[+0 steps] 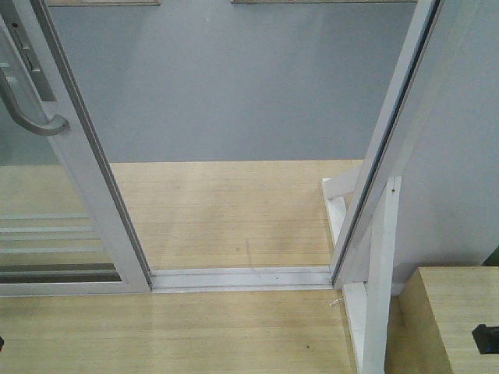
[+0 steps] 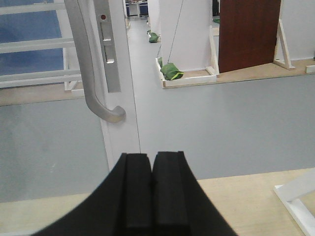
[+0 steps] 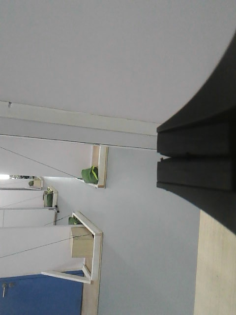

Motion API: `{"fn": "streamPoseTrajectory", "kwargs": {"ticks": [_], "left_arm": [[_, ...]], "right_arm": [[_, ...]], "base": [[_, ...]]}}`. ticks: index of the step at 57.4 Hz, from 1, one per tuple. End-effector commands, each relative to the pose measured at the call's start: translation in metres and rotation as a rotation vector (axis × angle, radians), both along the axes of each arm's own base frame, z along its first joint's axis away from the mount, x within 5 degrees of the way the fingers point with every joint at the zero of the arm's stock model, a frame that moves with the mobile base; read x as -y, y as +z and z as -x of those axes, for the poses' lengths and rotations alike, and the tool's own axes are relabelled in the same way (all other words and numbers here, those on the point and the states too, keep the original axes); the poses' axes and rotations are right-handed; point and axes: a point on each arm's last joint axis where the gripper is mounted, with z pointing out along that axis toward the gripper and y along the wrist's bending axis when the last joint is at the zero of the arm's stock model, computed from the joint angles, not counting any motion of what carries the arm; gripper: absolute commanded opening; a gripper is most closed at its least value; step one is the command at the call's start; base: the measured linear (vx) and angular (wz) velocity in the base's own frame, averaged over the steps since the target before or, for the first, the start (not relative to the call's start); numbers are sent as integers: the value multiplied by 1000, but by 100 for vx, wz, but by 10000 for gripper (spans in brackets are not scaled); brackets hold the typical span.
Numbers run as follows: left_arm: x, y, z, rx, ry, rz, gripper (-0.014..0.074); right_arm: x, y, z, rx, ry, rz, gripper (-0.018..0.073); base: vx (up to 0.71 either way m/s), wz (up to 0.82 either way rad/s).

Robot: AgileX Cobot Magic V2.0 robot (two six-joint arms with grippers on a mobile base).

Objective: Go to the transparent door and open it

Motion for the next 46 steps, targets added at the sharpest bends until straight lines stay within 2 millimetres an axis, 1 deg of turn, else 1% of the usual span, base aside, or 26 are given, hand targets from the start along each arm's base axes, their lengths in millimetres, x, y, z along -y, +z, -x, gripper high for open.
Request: {"fn": "streamPoseTrajectory", "kwargs": {"ticks": [1,46], "left_arm": [[-1,4,0,84,13,23,-3],[-1,4,0,84,13,23,-3]], "right_arm": [[1,7,1,90,-18,-3,-1],[1,7,1,90,-18,-3,-1]], "base": [[0,0],[0,0]]}}
